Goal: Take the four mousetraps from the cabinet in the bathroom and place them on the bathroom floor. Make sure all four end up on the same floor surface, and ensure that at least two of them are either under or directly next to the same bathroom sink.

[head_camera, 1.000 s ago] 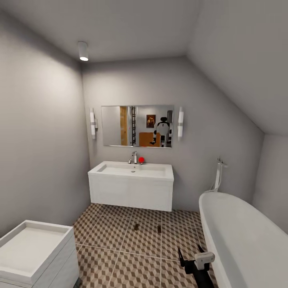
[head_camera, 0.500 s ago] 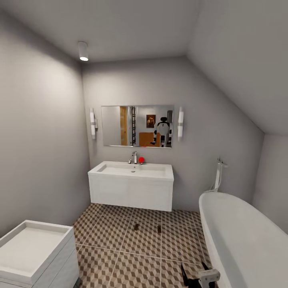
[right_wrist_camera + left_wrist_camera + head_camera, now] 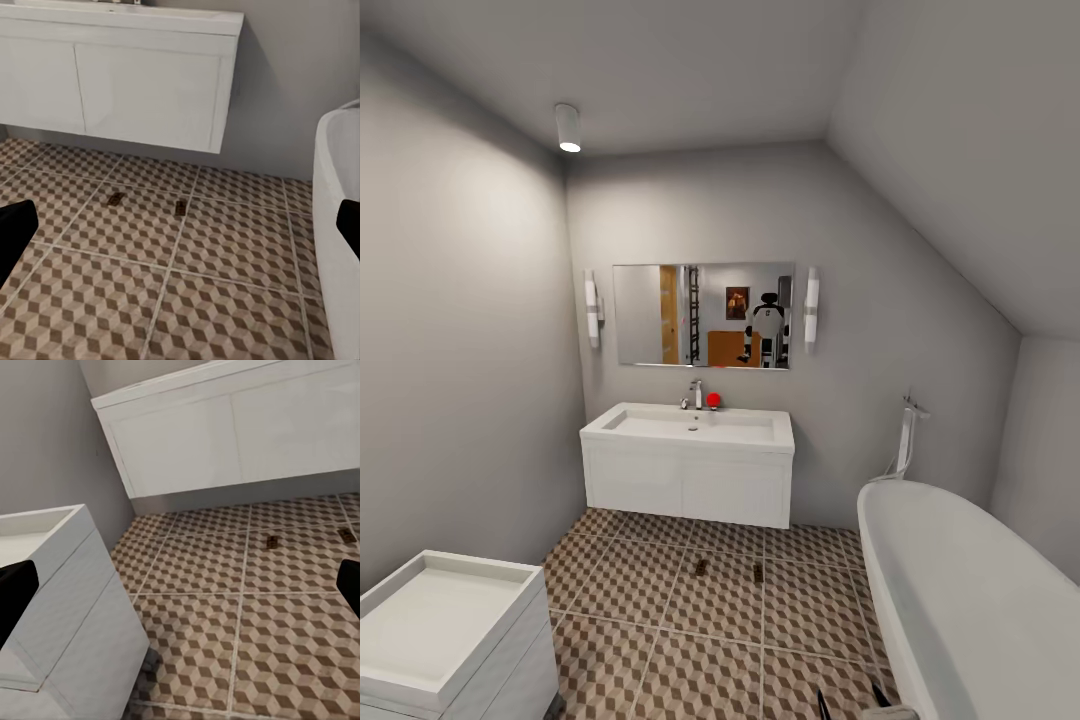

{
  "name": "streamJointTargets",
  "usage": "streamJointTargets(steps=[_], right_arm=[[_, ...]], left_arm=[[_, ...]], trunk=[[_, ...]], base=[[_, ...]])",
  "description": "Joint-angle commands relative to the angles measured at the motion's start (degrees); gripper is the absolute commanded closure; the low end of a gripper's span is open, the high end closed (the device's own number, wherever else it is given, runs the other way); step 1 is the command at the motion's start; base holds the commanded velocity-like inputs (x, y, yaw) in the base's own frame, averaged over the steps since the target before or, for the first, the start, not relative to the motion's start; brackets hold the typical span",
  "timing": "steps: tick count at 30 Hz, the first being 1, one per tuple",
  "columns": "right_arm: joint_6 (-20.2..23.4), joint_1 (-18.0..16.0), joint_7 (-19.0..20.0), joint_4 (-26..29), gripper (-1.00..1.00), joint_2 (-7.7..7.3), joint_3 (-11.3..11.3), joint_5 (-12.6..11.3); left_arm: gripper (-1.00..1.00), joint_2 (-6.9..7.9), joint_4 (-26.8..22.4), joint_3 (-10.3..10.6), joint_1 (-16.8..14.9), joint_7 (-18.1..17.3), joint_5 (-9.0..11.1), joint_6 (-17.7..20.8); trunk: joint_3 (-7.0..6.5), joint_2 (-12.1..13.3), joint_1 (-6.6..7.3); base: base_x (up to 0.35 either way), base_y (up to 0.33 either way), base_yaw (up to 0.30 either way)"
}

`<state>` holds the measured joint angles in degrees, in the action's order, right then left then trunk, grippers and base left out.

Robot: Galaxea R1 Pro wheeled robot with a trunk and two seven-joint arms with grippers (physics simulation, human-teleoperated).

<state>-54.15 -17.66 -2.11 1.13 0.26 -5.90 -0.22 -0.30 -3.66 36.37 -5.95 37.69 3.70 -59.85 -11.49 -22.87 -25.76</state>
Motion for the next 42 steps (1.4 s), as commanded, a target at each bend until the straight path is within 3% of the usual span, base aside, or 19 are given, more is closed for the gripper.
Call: streamJointTargets(steps=[1,26,42], right_arm=[[-0.15,0.0,-0.25,-0.02,-1.0,0.02,-0.32,-0.07],[0.2,0.08,-0.4,0.01,-1.0,0.18,-0.27,-0.13],[0.19,0.07,-0.64,0.01,-1.0,1.23,-0.25,-0.13]], left_arm=[[-1.0,0.0,0.05,0.49,-0.03,0.21,0.39,-0.15],[-1.0,-0.05,0.14,0.46,-0.03,0.19,0.52,-0.15],[-1.0,-0.14,0.14,0.46,-0.03,0.19,0.52,-0.15]], trunk=[[0.03,-0.05,-0.02],[0.03,-0.05,-0.02],[0.03,-0.05,-0.02]], base=[[0.0,0.0,0.0],[0.0,0.0,0.0],[0.0,0.0,0.0]])
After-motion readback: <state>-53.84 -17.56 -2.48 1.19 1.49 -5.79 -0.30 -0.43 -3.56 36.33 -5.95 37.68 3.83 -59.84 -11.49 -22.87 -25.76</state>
